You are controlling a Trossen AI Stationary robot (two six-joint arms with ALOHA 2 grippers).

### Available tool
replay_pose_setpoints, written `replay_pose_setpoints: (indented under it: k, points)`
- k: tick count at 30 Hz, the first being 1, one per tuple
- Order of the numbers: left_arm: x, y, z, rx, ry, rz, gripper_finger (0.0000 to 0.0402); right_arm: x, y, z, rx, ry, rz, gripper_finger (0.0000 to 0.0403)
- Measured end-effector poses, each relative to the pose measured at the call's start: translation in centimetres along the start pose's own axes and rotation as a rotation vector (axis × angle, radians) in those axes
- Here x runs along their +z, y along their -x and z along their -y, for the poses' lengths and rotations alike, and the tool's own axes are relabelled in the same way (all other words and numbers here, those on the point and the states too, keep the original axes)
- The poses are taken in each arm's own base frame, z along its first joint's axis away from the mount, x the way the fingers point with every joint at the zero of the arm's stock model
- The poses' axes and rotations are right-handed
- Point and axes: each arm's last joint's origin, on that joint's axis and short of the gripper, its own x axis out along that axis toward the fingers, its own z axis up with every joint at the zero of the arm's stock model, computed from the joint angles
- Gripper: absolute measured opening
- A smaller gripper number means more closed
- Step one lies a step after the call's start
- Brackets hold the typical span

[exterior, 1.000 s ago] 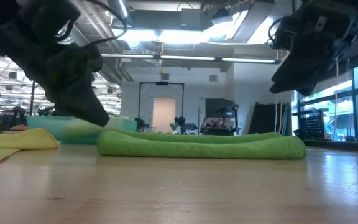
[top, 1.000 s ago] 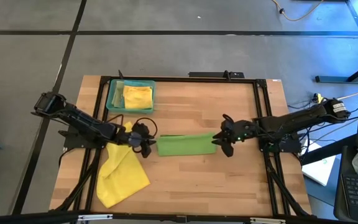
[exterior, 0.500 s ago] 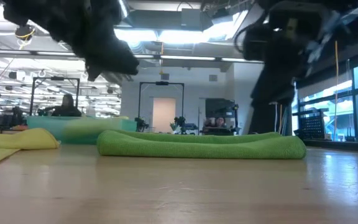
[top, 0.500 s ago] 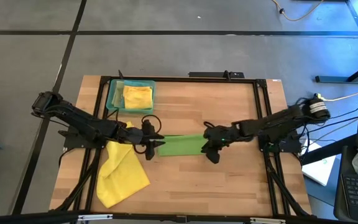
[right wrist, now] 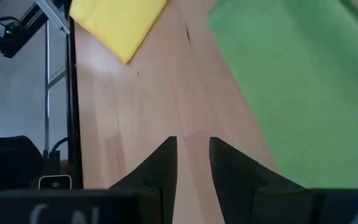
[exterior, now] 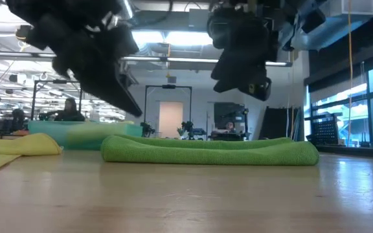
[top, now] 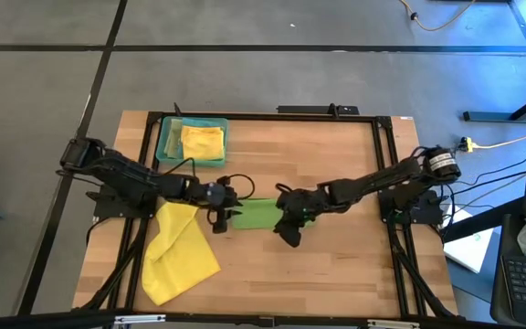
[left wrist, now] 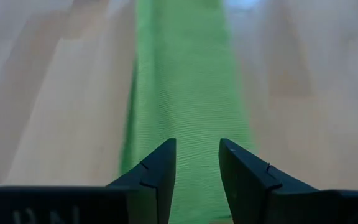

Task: Fold microfiber towels
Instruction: Fold the green microfiber cloth

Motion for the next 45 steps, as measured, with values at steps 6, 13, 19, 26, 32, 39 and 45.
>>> replay_pose_setpoints:
  k: [6, 13, 19, 26, 32, 39, 45]
  points:
    - [-1.2, -2.0, -2.1, -0.069, -0.033, -0.098, 0.0116, -1.1, -0.8, -0.7, -0.004, -0.152, -0.040, 0.0096]
    - [-1.2, -2.1, -2.9, -0.016, -0.023, -0.098, 0.0115, -2.8, -1.0, -2.5, 0.015, -0.201, -0.059, 0.0096]
    - [-0.9, -1.7, -3.7, 0.017, -0.076, -0.080, 0.0115, -4.1, -1.1, -3.7, -0.009, -0.204, -0.033, 0.0096]
    - [-1.4, -1.9, -4.5, -0.053, -0.043, -0.120, 0.0115, -4.5, -1.1, -4.1, -0.022, -0.197, -0.022, 0.0096]
    - [-1.6, -2.0, -4.8, -0.047, -0.032, -0.137, 0.0115, -4.5, -1.1, -4.0, -0.024, -0.195, -0.021, 0.0096]
    - [-1.6, -2.0, -4.9, -0.057, -0.023, -0.135, 0.0115, -4.5, -1.1, -4.0, -0.042, -0.190, 0.002, 0.0096]
    - [-1.8, -2.2, -4.8, -0.108, -0.018, -0.145, 0.0116, -4.4, -1.1, -3.9, -0.056, -0.190, 0.018, 0.0096]
